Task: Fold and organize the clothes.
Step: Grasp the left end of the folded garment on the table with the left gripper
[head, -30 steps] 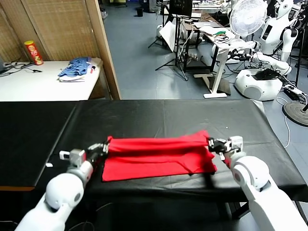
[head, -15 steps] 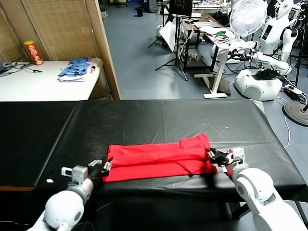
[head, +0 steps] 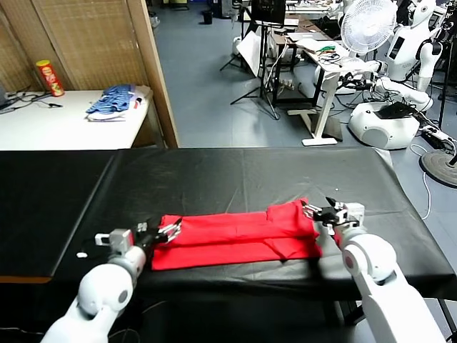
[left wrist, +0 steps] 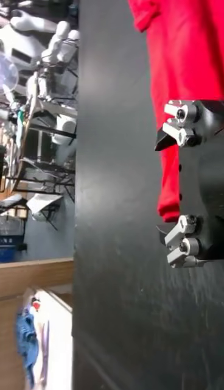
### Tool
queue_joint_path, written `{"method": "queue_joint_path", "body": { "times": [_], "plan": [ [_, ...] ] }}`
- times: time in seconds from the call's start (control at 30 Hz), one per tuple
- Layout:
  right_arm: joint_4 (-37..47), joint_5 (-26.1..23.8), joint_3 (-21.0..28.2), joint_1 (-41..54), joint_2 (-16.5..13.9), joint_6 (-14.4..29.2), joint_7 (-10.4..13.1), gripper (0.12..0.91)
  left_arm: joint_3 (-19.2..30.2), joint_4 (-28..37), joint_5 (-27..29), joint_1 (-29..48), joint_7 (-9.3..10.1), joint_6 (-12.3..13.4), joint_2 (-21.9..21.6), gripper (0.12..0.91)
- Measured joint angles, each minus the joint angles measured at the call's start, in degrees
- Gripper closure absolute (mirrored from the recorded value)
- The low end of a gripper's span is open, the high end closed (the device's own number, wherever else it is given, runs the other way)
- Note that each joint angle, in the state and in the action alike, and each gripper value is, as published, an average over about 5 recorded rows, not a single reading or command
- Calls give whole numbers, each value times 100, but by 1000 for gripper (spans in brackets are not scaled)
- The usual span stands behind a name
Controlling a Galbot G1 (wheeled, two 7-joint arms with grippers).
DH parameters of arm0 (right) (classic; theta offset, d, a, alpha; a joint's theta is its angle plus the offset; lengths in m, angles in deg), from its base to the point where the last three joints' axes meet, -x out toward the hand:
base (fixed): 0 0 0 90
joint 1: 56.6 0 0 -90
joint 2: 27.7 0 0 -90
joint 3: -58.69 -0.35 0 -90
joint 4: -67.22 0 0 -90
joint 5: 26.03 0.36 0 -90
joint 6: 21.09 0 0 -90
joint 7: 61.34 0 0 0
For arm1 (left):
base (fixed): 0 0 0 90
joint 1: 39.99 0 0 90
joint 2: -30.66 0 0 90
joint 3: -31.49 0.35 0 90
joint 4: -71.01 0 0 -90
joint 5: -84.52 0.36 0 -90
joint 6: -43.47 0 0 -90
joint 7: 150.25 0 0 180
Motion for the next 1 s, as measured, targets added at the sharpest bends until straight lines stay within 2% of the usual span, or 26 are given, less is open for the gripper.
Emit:
{"method": "queue_joint_path", "body": {
  "times": [0.07, 0.13, 0.2, 0.37, 0.43, 0.53, 0.63, 0.83, 0.9, 1.0],
  "plan": [
    [53, -13, 18, 2, 81, 11, 7, 233, 13, 151, -10, 67, 6, -2, 70, 232],
    [98, -30, 33, -10, 145, 36, 6, 275, 11, 265, -25, 89, 14, -3, 114, 248],
    [158, -80, 53, -21, 206, 100, 4, 367, -3, 330, -65, 80, 15, -2, 132, 294],
    [336, -330, 133, -18, 372, 432, 89, 634, -8, 425, 27, 77, -19, 142, 175, 556],
    [411, -471, 169, -13, 450, 608, 169, 751, 22, 498, 251, 111, -17, 301, 222, 673],
    [530, -677, 227, 10, 576, 877, 233, 874, 89, 643, 785, 187, -57, 601, 320, 825],
    [647, -819, 283, 53, 690, 1101, 192, 902, 145, 834, 1364, 282, -148, 851, 424, 894],
    [741, -911, 292, 76, 729, 1290, -164, 901, 182, 1228, 1873, 518, -255, 1045, 587, 896],
    [692, -911, 260, 27, 691, 1298, -249, 881, 177, 1285, 1945, 558, -275, 1060, 598, 896],
    [512, -911, 169, -102, 590, 1318, -306, 769, 153, 1280, 2001, 538, -286, 1060, 568, 855]
  ]
}}
